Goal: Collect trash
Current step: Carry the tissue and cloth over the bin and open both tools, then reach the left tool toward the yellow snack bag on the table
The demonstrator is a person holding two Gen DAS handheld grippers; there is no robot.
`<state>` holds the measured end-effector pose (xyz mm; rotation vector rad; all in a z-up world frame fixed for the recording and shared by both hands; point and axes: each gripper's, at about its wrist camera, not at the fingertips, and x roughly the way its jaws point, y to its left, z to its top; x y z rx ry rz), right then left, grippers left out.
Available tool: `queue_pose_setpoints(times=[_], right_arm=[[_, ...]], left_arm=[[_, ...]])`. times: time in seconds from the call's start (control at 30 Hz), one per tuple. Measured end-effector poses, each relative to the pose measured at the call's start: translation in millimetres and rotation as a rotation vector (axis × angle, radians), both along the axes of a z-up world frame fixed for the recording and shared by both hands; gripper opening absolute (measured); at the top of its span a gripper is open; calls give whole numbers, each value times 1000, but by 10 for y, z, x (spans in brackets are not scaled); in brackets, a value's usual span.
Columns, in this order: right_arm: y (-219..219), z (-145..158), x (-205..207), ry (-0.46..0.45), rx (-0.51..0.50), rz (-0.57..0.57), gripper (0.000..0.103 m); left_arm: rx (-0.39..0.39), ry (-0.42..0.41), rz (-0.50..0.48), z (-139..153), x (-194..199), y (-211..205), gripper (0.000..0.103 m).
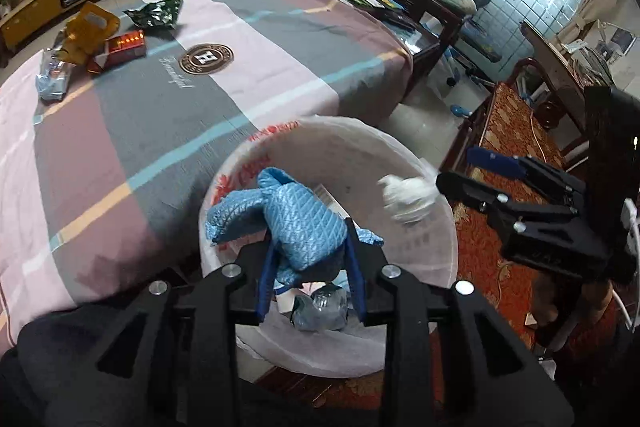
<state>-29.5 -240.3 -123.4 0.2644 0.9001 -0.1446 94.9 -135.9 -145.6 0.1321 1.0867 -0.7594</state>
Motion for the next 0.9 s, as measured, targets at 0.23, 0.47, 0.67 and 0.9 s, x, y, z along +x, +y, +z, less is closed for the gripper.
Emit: queue_pose_setpoints(times=[0.23,0.47,0.67,0.9], right_arm=[[-140,62,-39,-29,38,-51,75],[-101,-5,71,-23,65,-53,79],[42,-148,399,-9,106,-16,80],[189,-381,780,46,168,16,80]], left_arm=[[12,-59,-20,-6,-90,-65,86],[72,-165,197,102,376,394,91],[118,-295,382,351,1329,879,95],[398,-530,351,365,2739,593,100]])
